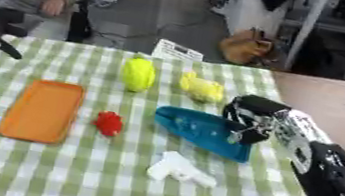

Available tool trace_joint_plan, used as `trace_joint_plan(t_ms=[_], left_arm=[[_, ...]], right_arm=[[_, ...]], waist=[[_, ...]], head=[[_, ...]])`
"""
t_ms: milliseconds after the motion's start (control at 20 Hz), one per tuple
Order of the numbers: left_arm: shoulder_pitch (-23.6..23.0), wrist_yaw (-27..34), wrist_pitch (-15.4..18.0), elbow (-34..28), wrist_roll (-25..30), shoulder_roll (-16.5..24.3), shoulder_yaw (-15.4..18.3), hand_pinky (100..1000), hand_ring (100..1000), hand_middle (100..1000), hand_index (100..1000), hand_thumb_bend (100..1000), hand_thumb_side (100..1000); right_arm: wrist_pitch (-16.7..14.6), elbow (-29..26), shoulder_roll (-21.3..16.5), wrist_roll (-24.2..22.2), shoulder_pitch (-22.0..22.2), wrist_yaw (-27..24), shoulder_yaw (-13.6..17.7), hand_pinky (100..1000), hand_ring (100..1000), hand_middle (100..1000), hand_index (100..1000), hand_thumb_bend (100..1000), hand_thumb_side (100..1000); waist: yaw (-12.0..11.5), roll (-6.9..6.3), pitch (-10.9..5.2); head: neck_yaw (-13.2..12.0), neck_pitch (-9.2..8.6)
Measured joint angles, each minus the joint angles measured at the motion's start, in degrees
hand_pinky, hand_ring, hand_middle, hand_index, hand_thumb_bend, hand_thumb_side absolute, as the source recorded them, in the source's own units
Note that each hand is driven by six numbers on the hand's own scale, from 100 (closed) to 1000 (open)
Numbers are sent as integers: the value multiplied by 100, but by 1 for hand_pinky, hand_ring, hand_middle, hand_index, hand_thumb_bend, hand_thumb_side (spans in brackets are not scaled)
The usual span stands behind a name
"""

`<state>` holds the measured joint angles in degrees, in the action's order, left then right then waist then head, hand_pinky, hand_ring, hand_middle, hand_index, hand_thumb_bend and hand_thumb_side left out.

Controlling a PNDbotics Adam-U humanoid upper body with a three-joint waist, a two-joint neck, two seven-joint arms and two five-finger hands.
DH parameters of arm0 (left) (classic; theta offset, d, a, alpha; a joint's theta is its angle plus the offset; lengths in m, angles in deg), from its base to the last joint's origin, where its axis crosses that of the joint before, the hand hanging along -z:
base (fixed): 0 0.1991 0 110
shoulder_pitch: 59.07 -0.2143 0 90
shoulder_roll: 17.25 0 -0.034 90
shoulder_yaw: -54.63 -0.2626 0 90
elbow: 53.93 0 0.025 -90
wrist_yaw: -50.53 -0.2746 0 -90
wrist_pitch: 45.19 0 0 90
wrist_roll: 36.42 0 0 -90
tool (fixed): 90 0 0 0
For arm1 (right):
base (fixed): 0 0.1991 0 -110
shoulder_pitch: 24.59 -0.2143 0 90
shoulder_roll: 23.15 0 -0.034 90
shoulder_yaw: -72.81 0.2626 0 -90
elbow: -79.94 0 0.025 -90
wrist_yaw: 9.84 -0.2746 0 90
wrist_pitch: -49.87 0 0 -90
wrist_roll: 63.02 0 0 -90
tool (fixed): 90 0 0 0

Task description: Pick up objects on the table and place them in the box.

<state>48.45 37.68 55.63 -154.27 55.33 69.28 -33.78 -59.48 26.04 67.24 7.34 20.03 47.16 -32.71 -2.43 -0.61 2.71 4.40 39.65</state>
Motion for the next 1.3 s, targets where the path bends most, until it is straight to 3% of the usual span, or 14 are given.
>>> trace_joint_plan(t_ms=[500,900,1300], left_arm=[[15,6,7,-6,-23,0,0,527,734,801,820,103,1000],[74,23,5,-118,-95,-1,4,531,736,801,819,113,998],[122,20,-66,-246,-209,-3,87,532,733,797,818,129,995]], right_arm=[[353,-471,-54,437,-191,-321,29,100,285,370,425,100,100],[423,-663,-107,424,-315,-365,-5,100,297,363,430,100,100],[417,-686,-189,367,-365,-311,-10,106,310,380,434,100,100]], waist=[[-25,0,-1],[-259,16,-5],[-657,357,-65]], head=[[16,-1],[30,-1],[52,0]])
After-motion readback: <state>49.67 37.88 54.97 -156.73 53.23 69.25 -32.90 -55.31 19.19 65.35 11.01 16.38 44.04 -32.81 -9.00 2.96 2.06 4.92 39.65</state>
